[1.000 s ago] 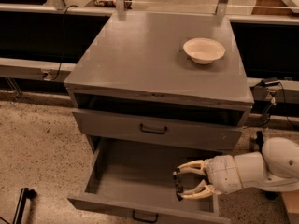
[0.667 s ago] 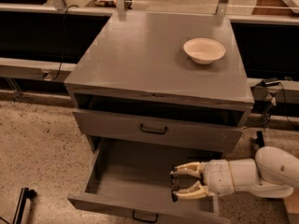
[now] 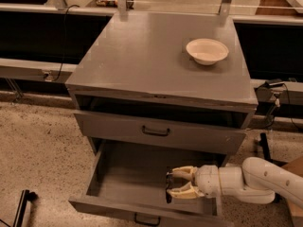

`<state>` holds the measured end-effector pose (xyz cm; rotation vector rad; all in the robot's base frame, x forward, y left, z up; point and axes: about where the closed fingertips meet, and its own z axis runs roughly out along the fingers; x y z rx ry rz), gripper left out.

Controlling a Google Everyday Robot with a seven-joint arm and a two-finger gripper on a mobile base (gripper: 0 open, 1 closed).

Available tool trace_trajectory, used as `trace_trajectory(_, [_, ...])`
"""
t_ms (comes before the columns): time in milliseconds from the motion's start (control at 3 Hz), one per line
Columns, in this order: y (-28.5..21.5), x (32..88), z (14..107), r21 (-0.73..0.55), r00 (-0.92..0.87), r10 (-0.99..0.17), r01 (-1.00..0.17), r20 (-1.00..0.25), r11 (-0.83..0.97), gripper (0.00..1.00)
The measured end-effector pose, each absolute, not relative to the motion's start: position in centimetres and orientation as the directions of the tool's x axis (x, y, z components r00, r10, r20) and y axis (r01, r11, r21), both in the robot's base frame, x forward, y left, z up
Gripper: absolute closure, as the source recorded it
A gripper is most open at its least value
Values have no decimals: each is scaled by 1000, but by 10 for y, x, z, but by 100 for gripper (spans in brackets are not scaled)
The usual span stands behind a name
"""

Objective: Place rxbar chocolate into middle drawer

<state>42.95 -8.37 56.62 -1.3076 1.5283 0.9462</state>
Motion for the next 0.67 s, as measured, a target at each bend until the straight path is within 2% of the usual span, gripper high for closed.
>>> trace_trajectory(333, [-78,445,537,44,-107,-299,-977,-948,209,100])
trace_trajectory(667, [-73,466,520,22,-95,-315,-973,-945,228,100])
